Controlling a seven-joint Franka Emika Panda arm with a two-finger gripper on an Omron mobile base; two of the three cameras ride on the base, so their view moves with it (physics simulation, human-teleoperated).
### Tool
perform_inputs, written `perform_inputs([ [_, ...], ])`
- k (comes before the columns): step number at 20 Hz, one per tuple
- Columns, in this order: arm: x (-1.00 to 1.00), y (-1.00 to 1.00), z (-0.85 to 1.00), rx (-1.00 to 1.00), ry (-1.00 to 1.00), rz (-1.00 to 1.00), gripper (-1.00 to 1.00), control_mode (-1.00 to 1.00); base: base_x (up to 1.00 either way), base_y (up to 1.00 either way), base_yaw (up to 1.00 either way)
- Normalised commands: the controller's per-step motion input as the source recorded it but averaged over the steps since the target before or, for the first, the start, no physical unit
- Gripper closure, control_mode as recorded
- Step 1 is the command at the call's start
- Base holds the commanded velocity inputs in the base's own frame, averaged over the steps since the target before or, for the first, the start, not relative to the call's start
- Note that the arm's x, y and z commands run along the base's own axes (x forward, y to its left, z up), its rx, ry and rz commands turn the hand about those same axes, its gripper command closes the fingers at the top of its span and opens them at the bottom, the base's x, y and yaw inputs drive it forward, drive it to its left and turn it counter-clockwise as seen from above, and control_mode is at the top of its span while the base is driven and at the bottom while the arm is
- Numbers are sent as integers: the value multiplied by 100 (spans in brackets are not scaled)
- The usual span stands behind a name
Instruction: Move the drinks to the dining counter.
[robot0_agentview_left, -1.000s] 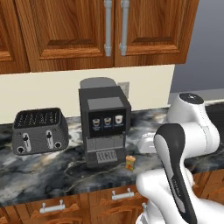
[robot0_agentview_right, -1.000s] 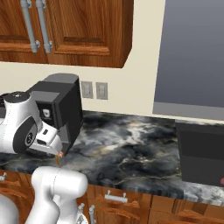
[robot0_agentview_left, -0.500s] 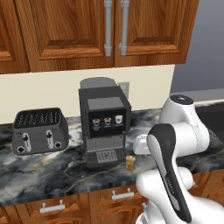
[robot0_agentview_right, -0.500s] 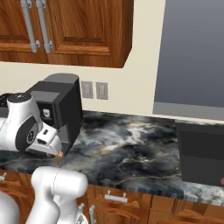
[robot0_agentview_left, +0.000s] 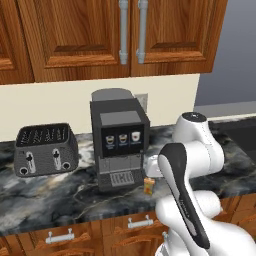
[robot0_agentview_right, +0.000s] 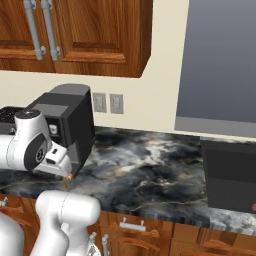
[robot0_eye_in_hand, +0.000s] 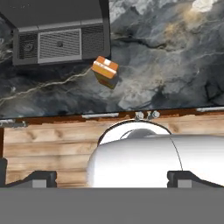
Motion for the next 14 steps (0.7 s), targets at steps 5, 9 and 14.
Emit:
perform_inputs([
  [5, 31, 0, -28, 0, -8, 0, -100, -100, 0, 0, 0],
  [9, 37, 0, -38, 0, -4, 0, -100, -100, 0, 0, 0],
  [14, 34, 0, -48, 0, 0, 0, -100, -100, 0, 0, 0],
])
